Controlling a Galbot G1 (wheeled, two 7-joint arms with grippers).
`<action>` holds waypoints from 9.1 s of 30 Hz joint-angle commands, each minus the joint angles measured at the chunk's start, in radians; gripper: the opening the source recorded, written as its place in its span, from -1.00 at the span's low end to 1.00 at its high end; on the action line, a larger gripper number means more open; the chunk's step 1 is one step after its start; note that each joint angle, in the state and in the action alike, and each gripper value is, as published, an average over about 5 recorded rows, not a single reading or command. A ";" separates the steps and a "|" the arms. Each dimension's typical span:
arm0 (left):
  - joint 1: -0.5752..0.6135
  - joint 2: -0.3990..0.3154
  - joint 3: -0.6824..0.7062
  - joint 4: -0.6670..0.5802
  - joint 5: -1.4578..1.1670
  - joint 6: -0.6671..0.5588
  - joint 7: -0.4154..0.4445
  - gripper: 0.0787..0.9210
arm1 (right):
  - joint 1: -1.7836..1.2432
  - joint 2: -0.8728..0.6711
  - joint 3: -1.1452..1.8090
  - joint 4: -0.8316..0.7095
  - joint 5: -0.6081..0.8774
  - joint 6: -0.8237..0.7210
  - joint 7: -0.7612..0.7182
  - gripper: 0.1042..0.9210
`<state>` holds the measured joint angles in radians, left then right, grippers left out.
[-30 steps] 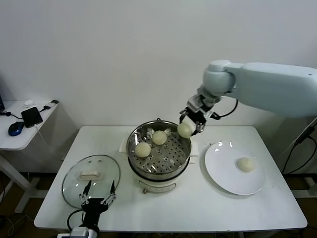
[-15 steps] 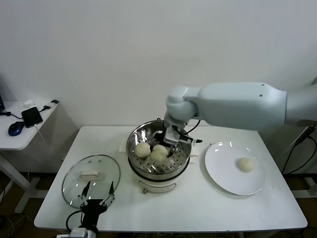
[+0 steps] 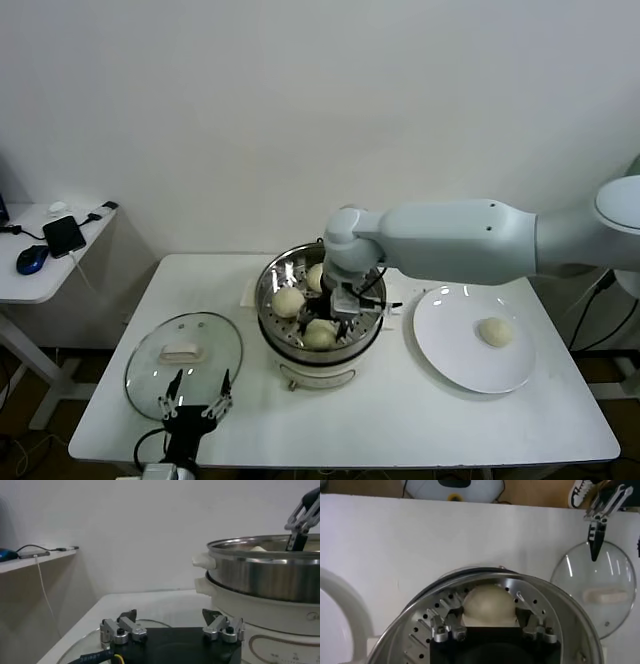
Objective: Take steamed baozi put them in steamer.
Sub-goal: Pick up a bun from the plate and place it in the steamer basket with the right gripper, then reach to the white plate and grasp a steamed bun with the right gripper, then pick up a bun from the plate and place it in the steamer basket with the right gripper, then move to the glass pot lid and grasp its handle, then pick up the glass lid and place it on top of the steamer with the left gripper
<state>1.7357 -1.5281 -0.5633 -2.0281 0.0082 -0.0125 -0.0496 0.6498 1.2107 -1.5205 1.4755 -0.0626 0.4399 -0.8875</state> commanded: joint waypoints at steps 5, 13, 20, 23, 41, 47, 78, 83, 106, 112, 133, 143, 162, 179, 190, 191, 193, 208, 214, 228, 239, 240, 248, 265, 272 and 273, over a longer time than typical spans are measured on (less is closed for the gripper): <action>0.006 -0.002 0.001 -0.008 0.003 -0.001 -0.001 0.77 | 0.140 -0.086 0.002 -0.014 0.157 0.062 -0.061 0.75; 0.012 -0.008 0.012 -0.018 0.006 -0.009 -0.002 0.77 | 0.301 -0.331 -0.067 -0.160 0.431 -0.119 -0.130 0.76; 0.007 -0.010 0.021 -0.017 0.011 -0.012 -0.001 0.77 | 0.309 -0.558 -0.253 -0.270 0.534 -0.381 -0.216 0.76; 0.007 -0.009 0.023 -0.015 0.013 -0.013 0.000 0.77 | 0.190 -0.638 -0.204 -0.306 0.500 -0.419 -0.234 0.76; 0.005 -0.030 -0.008 0.005 0.011 -0.006 0.000 0.77 | -0.464 -0.515 0.335 -0.694 0.211 -0.375 -0.257 0.76; 0.005 -0.036 -0.010 0.018 0.011 -0.005 0.000 0.77 | -0.525 -0.457 0.413 -0.765 0.179 -0.373 -0.221 0.76; 0.014 -0.025 0.000 -0.005 0.010 -0.002 0.000 0.77 | 0.214 -0.425 -0.257 -0.306 0.692 -0.560 -0.184 0.39; 0.015 -0.022 0.007 -0.022 0.008 0.001 0.001 0.77 | 0.484 -0.308 -0.401 -0.132 0.973 -0.672 -0.146 0.39; -0.004 -0.016 0.012 -0.030 -0.003 -0.004 0.000 0.77 | 0.116 0.001 -0.261 -0.115 1.065 -0.934 0.189 0.39; -0.008 -0.015 0.005 -0.026 -0.011 -0.002 0.002 0.77 | 0.038 0.007 -0.241 -0.187 1.016 -0.939 0.194 0.39; -0.022 -0.010 0.004 -0.026 -0.025 0.015 0.004 0.77 | 0.199 -0.112 -0.174 -0.185 1.085 -0.705 -0.017 0.76; 0.004 0.004 0.005 -0.061 -0.027 0.007 0.017 0.77 | -0.101 -0.419 0.421 -0.202 1.055 -0.693 0.491 0.76; -0.073 0.024 -0.020 -0.060 -0.051 -0.069 0.064 0.77 | -1.666 -0.627 2.024 0.103 0.656 -0.539 0.865 0.76; -0.114 0.086 -0.068 0.016 0.352 -0.229 -0.088 0.77 | -2.095 -0.141 2.214 0.054 0.543 -0.159 0.735 0.76; -0.096 0.148 -0.088 0.180 0.992 -0.199 -0.315 0.77 | -2.175 -0.072 2.120 0.069 0.449 -0.208 0.774 0.76; -0.094 0.158 -0.091 0.207 1.068 -0.188 -0.338 0.77 | -2.179 -0.072 2.119 0.069 0.449 -0.212 0.780 0.76; -0.093 0.174 -0.090 0.257 1.178 -0.153 -0.373 0.77 | -2.184 -0.072 2.119 0.069 0.451 -0.217 0.788 0.76; -0.252 0.190 -0.066 0.515 1.295 -0.013 -0.436 0.77 | -2.185 -0.073 2.139 0.116 0.457 -0.254 0.823 0.76; -0.313 0.195 -0.066 0.560 1.308 0.018 -0.435 0.77 | -2.181 -0.071 2.146 0.125 0.462 -0.262 0.830 0.76; -0.373 0.205 -0.045 0.636 1.326 0.031 -0.430 0.77 | -2.163 -0.060 2.137 0.128 0.450 -0.265 0.851 0.76; -0.401 0.222 -0.037 0.657 1.317 0.057 -0.402 0.66 | -2.159 -0.059 2.133 0.125 0.438 -0.264 0.845 0.76; -0.403 0.223 -0.037 0.665 1.320 0.059 -0.402 0.60 | -2.158 -0.059 2.131 0.124 0.437 -0.264 0.845 0.76; -0.407 0.213 -0.032 0.691 1.328 0.058 -0.404 0.07 | -2.145 -0.056 2.121 0.125 0.423 -0.266 0.850 0.76; -0.408 0.182 -0.042 0.623 1.282 0.069 -0.399 -0.88 | -2.140 -0.057 2.129 0.147 0.412 -0.267 0.848 0.76; -0.356 0.208 -0.061 0.393 1.165 0.081 -0.345 -0.88 | -2.137 -0.059 2.148 0.169 0.384 -0.295 0.858 0.76; -0.349 0.218 -0.065 0.361 1.151 0.082 -0.337 -0.88 | -2.135 -0.053 2.153 0.172 0.371 -0.303 0.858 0.76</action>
<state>1.3716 -1.3133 -0.6287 -1.5429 1.2155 0.0701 -0.3980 -1.4885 1.1500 0.6185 1.6323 0.3432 0.1636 -0.0320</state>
